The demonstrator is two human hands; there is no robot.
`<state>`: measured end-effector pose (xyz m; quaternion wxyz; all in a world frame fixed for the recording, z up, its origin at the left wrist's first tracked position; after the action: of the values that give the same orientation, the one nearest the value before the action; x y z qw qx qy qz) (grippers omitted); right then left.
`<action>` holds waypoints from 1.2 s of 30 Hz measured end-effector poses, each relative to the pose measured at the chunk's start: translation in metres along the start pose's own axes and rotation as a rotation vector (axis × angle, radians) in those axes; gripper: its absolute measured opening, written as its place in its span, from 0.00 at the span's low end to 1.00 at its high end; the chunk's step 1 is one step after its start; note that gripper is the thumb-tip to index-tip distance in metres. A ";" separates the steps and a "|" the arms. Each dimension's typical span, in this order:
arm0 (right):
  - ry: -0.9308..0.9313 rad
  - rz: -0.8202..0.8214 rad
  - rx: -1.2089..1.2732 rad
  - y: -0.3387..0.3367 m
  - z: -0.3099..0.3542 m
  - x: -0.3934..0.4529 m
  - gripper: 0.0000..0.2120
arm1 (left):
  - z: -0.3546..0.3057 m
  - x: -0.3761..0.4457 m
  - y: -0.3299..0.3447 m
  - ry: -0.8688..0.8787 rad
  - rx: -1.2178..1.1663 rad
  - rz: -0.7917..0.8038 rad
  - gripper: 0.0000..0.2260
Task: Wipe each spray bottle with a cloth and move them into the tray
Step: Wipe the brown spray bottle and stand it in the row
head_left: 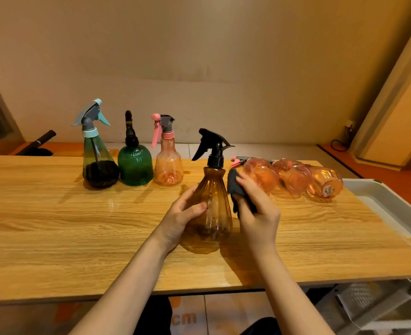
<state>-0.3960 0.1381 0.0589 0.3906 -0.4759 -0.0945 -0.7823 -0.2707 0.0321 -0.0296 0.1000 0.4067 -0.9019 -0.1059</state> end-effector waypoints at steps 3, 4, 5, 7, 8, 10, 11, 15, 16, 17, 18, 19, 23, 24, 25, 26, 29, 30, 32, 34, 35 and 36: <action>-0.053 0.075 -0.100 0.013 0.007 0.028 0.18 | 0.000 0.000 0.001 0.011 0.011 0.017 0.43; -0.069 0.132 -0.132 0.020 0.008 0.029 0.18 | -0.001 -0.001 0.002 0.022 0.004 0.026 0.39; -0.074 0.186 -0.148 0.026 0.008 0.025 0.18 | -0.003 -0.001 0.003 0.032 -0.006 0.028 0.34; -0.058 0.253 -0.152 0.032 0.007 0.009 0.17 | -0.006 -0.001 0.003 0.051 -0.016 0.014 0.28; -0.048 0.263 -0.150 0.031 0.008 0.001 0.18 | -0.007 -0.001 0.004 0.061 -0.018 0.005 0.27; -0.037 0.270 -0.165 0.027 0.009 -0.014 0.21 | -0.007 -0.001 0.002 0.067 -0.018 -0.011 0.25; -0.045 0.279 -0.178 0.024 0.010 -0.020 0.22 | -0.007 0.000 0.002 0.066 -0.019 -0.014 0.24; -0.099 0.309 -0.171 0.017 0.015 -0.048 0.25 | -0.007 0.000 0.000 0.064 -0.011 -0.022 0.25; -0.095 0.316 -0.149 0.017 0.013 -0.051 0.23 | -0.008 0.001 0.001 0.062 -0.007 -0.023 0.25; -0.081 0.323 -0.123 0.017 0.012 -0.053 0.20 | -0.007 0.001 0.001 0.058 -0.011 -0.025 0.24; -0.057 0.328 -0.092 0.016 0.010 -0.052 0.17 | -0.008 0.000 0.000 0.058 -0.017 -0.036 0.25; -0.025 0.333 -0.058 0.017 0.007 -0.051 0.16 | -0.007 0.000 -0.001 0.055 -0.025 -0.042 0.26; 0.034 0.339 0.001 0.017 0.003 -0.050 0.18 | -0.006 -0.001 -0.001 0.049 -0.034 -0.048 0.20; 0.029 0.334 -0.008 0.017 0.003 -0.050 0.17 | -0.006 -0.001 -0.001 0.049 -0.033 -0.050 0.19; 0.024 0.327 -0.019 0.017 0.003 -0.050 0.17 | -0.005 0.000 -0.002 0.050 -0.028 -0.048 0.20; 0.024 0.319 -0.029 0.017 0.003 -0.051 0.17 | -0.006 -0.001 -0.001 0.051 -0.025 -0.050 0.21; 0.081 0.278 -0.010 0.014 -0.004 -0.049 0.18 | -0.006 -0.001 -0.002 0.040 -0.027 -0.071 0.33; 0.137 0.254 0.034 0.011 -0.009 -0.049 0.18 | -0.006 -0.002 -0.002 0.040 -0.022 -0.077 0.35; 0.277 0.211 0.156 0.007 -0.022 -0.049 0.18 | -0.006 -0.002 0.000 0.052 -0.002 -0.056 0.32; 0.330 0.196 0.211 0.006 -0.026 -0.049 0.18 | -0.005 -0.003 0.002 0.055 0.029 -0.025 0.30; 0.325 0.196 0.214 0.005 -0.025 -0.049 0.18 | -0.004 -0.003 0.002 0.046 0.036 -0.023 0.32; 0.321 0.196 0.219 0.005 -0.025 -0.050 0.18 | -0.003 -0.003 0.003 0.038 0.042 -0.030 0.34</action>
<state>-0.3973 0.1478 0.0041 0.5241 -0.3071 -0.0688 -0.7914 -0.2697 0.0357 -0.0259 0.1071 0.4240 -0.8957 -0.0808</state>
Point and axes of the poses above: each hand's wrist, its own x-axis towards the middle knuckle, its own y-axis out of the palm, z = x × y, the point moved 8 cm from there along x, towards the middle knuckle, and after that the axes turned 6 degrees about z, right-handed, at the moved point
